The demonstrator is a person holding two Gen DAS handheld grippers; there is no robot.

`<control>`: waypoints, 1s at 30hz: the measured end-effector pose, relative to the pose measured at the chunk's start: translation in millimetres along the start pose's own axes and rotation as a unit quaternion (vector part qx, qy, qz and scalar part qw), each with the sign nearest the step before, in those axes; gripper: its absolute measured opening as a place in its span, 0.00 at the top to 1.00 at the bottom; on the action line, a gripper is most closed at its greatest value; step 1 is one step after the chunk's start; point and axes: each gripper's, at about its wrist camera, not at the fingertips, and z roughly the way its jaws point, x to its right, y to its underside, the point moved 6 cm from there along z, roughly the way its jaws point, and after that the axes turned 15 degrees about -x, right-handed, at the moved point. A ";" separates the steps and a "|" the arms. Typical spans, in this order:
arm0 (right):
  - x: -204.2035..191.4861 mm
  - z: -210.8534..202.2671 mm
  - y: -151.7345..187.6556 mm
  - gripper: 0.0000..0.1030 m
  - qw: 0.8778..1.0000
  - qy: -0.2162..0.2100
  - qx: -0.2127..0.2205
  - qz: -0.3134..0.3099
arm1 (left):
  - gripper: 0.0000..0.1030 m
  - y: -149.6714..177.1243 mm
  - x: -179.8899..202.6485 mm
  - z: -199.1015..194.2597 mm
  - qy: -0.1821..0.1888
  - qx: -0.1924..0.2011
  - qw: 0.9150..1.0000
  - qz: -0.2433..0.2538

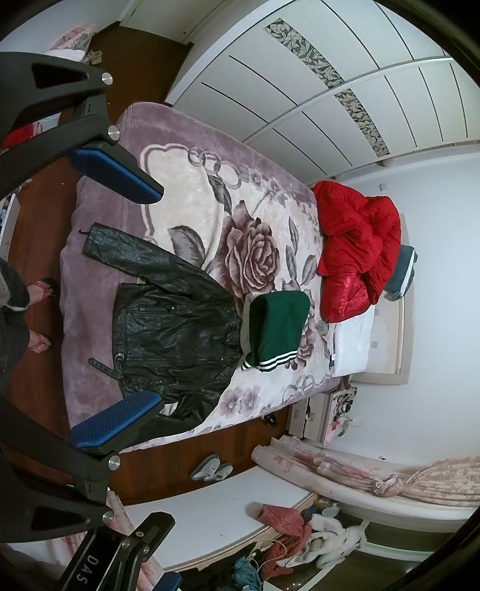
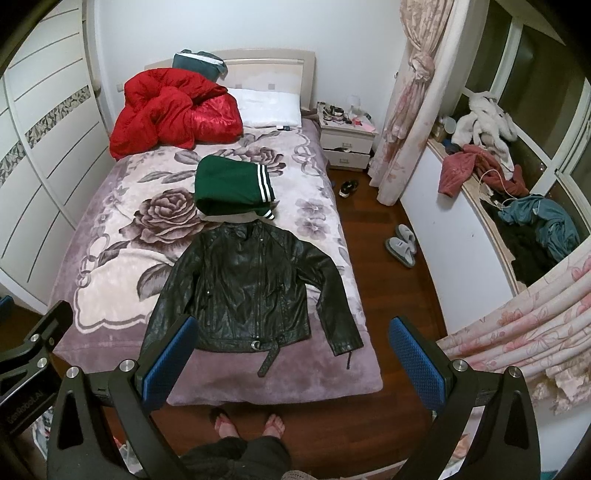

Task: Fold large clothes

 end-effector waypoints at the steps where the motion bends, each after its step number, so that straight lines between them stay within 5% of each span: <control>1: 0.8 0.6 1.0 0.00 1.000 0.000 0.000 0.000 | 0.00 2.2 0.2 0.7 -0.001 0.001 1.000 0.000; 21: 0.1 2.9 5.4 0.00 1.000 -0.001 0.001 0.003 | 0.00 -6.5 3.4 -1.3 0.003 0.003 1.000 0.000; 30: -12.9 3.9 -36.2 0.00 1.000 0.002 -0.014 0.020 | 0.00 -35.7 -2.3 30.8 0.009 -0.004 1.000 0.012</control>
